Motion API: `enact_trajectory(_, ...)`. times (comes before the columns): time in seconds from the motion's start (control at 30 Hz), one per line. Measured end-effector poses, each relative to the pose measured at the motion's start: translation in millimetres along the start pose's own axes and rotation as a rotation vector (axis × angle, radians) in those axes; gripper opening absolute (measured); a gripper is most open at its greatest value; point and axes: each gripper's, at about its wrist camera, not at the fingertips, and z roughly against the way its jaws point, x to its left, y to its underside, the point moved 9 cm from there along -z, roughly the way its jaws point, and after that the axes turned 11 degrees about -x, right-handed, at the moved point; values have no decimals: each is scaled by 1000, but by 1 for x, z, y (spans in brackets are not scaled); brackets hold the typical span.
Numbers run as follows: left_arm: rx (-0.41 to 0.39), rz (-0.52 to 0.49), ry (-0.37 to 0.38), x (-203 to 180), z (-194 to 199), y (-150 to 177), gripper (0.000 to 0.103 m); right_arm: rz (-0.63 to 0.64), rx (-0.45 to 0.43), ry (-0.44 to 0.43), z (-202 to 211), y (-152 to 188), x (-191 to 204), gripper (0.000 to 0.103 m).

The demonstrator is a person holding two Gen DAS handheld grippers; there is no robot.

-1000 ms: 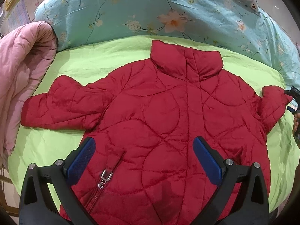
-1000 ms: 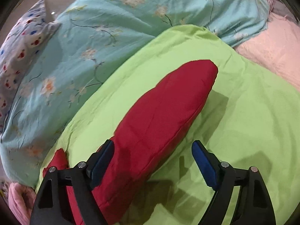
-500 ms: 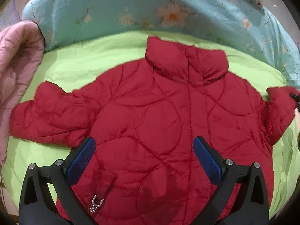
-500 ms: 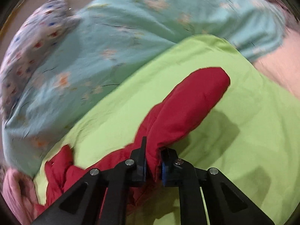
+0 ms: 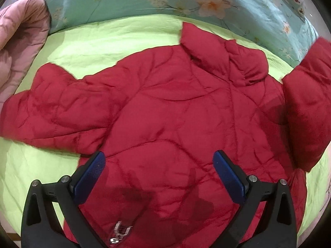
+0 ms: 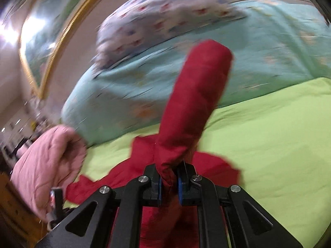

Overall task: Fold large clothes
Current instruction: 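Lift the sleeve with the right gripper and fold it across the jacket body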

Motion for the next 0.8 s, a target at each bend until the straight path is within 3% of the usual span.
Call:
enact_trajectory(0.13,-10,40,29,20,8,0,103,-5,63,-58,-29,34,47,10)
enact_trajectory(0.43,4,90,78,48,7,11,103,-44,234,-154,-80,117,113,16)
enact_trajectory(0.8,41,257,150,86,-4,15,103,-53,441,-179,-107,192,135,19)
